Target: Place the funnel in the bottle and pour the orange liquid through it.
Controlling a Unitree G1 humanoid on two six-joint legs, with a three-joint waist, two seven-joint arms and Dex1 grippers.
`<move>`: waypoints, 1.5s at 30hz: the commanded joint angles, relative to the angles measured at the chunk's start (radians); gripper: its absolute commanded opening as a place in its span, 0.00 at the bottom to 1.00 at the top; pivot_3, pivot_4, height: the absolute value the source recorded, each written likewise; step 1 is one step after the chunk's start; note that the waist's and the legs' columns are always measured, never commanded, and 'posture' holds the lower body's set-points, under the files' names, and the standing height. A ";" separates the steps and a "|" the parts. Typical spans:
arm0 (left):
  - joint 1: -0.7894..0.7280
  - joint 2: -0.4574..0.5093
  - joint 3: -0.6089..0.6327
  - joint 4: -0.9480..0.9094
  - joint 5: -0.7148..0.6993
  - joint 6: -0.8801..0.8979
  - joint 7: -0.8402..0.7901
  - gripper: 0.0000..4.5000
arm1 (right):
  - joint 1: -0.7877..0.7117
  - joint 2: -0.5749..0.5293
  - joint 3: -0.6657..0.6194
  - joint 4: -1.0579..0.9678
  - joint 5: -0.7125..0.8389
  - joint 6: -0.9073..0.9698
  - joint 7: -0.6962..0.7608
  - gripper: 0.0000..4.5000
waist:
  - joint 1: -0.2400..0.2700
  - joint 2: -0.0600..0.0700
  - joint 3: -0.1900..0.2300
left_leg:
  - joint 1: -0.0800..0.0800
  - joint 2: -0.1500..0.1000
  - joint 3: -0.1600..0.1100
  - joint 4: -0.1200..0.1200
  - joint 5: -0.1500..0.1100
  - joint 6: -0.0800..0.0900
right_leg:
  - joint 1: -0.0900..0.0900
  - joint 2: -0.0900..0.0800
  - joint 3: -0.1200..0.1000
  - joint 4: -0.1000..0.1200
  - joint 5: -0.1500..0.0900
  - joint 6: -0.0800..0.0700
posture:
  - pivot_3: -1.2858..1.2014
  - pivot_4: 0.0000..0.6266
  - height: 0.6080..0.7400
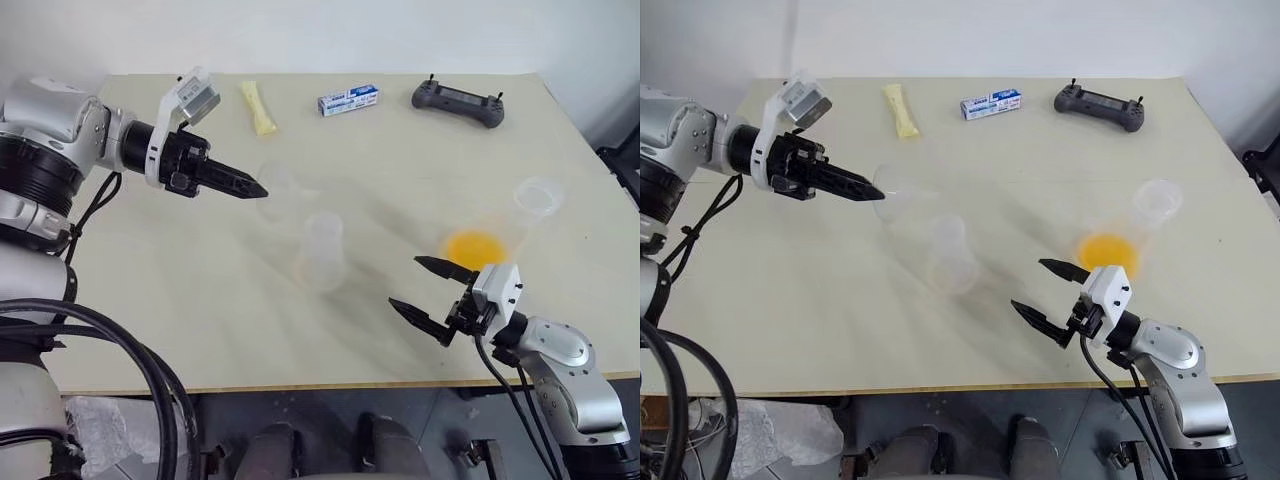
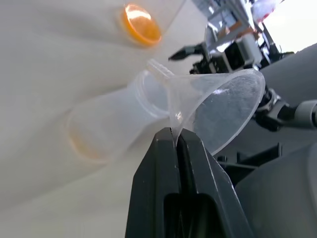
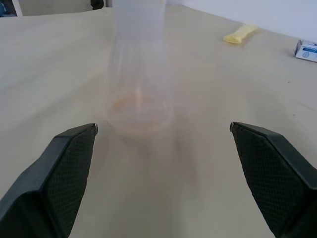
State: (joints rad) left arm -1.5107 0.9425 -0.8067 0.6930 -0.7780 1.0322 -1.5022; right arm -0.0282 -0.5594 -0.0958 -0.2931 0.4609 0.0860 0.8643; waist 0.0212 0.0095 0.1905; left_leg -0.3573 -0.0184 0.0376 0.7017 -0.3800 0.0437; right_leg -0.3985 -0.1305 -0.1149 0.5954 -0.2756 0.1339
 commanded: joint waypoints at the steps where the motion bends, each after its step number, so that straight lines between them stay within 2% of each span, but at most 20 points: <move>1: -0.047 0.027 -0.036 -0.051 -0.048 -0.017 -0.112 0.01 | -0.007 0.008 -0.014 -0.028 0.006 -0.022 -0.006 1.00 | 0.001 0.000 0.000 | 0.000 0.000 0.000 0.000 0.000 0.000 | 0.000 0.000 0.000 0.000 0.000 0.000 | 0.52 0.24 1.00; 9: -0.079 0.045 -0.118 -0.070 -0.088 -0.055 -0.112 0.01 | 0.008 0.026 -0.010 -0.033 -0.008 -0.029 -0.016 1.00 | -0.001 0.000 0.000 | 0.000 0.000 0.000 0.000 0.000 0.000 | 0.000 0.000 0.000 0.000 0.000 0.000 | 0.52 0.24 1.00; 21: -0.159 -0.030 -0.299 0.029 -0.066 -0.172 -0.112 0.01 | 0.020 0.049 0.002 -0.028 -0.023 -0.046 -0.033 1.00 | 0.001 0.000 0.000 | -0.001 -0.001 0.000 0.001 0.000 0.000 | 0.000 0.000 0.000 0.001 0.000 0.000 | 0.52 0.24 1.00; 35: -0.254 -0.128 -0.439 0.136 -0.072 -0.270 -0.112 0.01 | 0.020 0.067 0.005 -0.021 -0.040 -0.053 -0.036 1.00 | 0.001 0.000 0.000 | -0.001 -0.001 0.000 0.001 0.000 0.001 | 0.000 0.000 0.000 0.001 0.000 0.000 | 0.52 0.24 1.00; 38: -0.272 -0.148 -0.456 0.148 -0.076 -0.285 -0.112 0.14 | 0.020 0.072 0.011 -0.019 -0.045 -0.057 -0.039 1.00 | 0.001 0.000 0.000 | -0.001 -0.001 0.000 0.001 0.000 0.001 | 0.000 0.000 0.000 0.001 0.000 0.000 | 0.52 0.24 1.00; 45: -0.292 -0.182 -0.466 0.187 -0.078 -0.307 -0.112 0.63 | 0.021 0.080 0.013 -0.017 -0.055 -0.064 -0.047 1.00 | 0.001 0.000 0.000 | -0.001 -0.001 0.000 0.002 0.000 0.001 | 0.000 0.000 0.000 0.001 0.000 0.000 | 0.52 0.24 1.00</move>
State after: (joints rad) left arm -1.7650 0.7563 -1.2785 0.8661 -0.8529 0.7379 -1.5023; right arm -0.0105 -0.4845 -0.0812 -0.2918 0.4005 0.0424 0.8225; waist 0.0219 0.0091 0.1907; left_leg -0.3584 -0.0194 0.0378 0.7032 -0.3799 0.0448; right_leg -0.3987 -0.1305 -0.1151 0.5964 -0.2756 0.1340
